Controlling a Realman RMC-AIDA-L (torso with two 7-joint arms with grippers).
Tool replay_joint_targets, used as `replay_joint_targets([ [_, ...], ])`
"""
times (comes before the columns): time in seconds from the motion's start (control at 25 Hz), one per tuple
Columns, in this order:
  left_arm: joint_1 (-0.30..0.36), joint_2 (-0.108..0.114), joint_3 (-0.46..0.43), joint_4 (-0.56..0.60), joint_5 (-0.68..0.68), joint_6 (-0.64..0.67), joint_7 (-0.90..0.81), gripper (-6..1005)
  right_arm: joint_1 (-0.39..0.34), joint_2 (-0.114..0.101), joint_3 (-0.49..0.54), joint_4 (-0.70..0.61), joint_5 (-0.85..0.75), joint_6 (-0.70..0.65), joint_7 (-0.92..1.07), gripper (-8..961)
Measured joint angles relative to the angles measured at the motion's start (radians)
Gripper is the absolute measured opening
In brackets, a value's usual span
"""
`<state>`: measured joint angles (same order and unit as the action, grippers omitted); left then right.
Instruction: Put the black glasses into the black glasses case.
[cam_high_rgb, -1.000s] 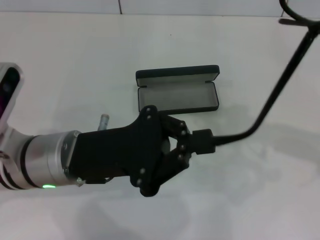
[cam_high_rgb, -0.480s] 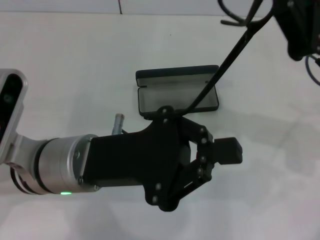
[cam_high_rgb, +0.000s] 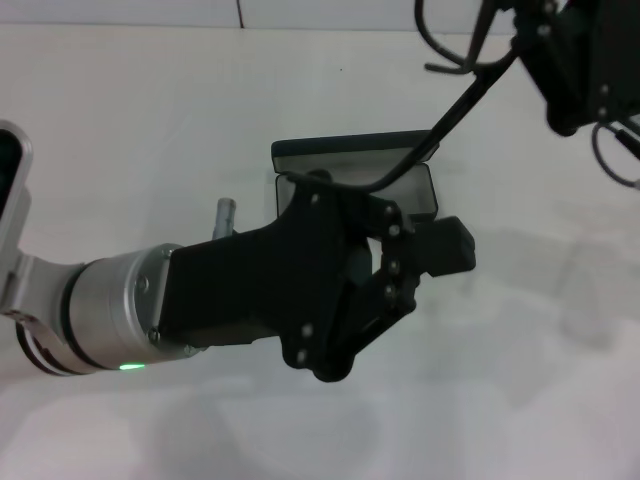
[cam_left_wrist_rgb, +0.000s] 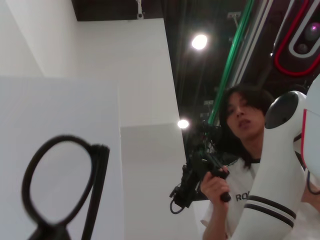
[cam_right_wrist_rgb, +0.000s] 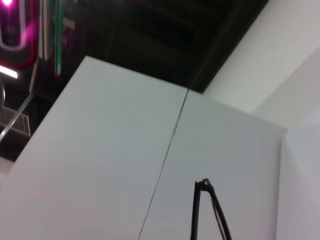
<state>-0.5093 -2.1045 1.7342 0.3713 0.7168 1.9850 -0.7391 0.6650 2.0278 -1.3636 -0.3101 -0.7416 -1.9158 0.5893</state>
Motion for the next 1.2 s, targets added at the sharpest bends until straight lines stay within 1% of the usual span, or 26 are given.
replay_joint_targets([
  [0.16, -0.001, 0.000, 0.001, -0.001, -0.019, -0.001, 0.000, 15, 0.002, 0.000, -0.046, -0.006, 0.000, 0.044, -0.011, 69],
  [0.32, 0.003, 0.000, -0.005, -0.008, -0.031, -0.005, 0.000, 15, 0.008, 0.000, -0.071, -0.010, -0.001, 0.077, -0.018, 70],
  [0.56, 0.008, 0.003, -0.009, -0.040, -0.072, -0.022, -0.006, 15, 0.018, 0.000, -0.125, -0.015, -0.003, 0.145, -0.018, 71],
  [0.84, 0.007, 0.001, -0.004, -0.074, -0.119, -0.051, -0.012, 15, 0.023, 0.000, -0.179, -0.028, -0.004, 0.200, -0.019, 72],
  [1.2, 0.009, 0.002, -0.007, -0.078, -0.123, -0.068, -0.025, 15, 0.024, 0.000, -0.232, -0.053, -0.005, 0.245, -0.019, 73],
])
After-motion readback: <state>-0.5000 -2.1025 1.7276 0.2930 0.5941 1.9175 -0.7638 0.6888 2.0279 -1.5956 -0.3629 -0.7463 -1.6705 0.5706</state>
